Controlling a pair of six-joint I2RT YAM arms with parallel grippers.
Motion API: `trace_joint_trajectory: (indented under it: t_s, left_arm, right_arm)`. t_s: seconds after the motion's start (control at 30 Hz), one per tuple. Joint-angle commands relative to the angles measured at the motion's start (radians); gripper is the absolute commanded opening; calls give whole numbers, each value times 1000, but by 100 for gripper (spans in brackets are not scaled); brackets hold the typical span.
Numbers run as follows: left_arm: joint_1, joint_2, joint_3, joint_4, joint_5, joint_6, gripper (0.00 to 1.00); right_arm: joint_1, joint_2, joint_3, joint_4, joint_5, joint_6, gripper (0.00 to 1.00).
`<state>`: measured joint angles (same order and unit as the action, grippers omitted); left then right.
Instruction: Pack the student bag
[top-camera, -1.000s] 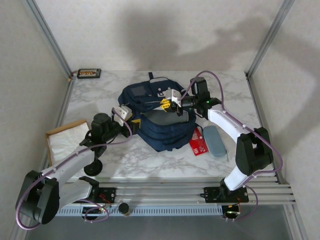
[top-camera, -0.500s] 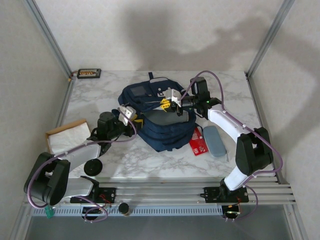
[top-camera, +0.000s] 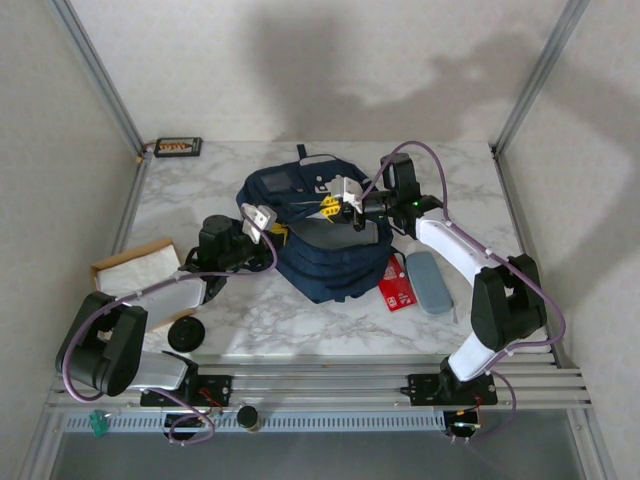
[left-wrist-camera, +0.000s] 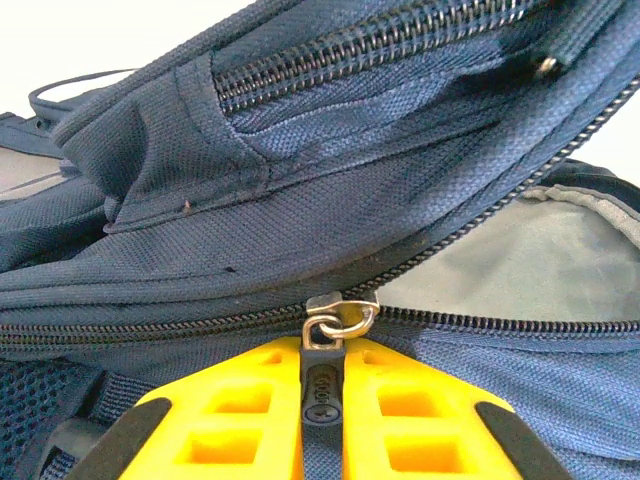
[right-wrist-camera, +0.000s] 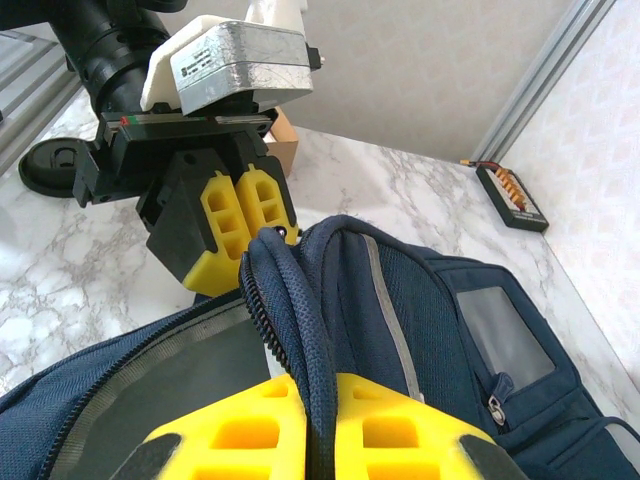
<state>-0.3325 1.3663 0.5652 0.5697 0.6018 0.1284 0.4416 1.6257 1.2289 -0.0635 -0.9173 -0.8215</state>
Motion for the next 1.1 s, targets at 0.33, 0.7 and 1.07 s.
trace_joint_trajectory:
  t_s: [0.33, 0.7, 1.07]
  left_arm:
    - [59, -26, -22, 44, -115, -80, 0]
    - [125, 21, -5, 8, -208, -176, 0]
    - [99, -178, -46, -91, -230, -456, 51]
  right_arm:
    - [-15, -35, 27, 28, -5, 9, 0]
    - [25, -6, 39, -1, 53, -9, 0]
    - [70, -99, -18, 118, 201, 344, 41]
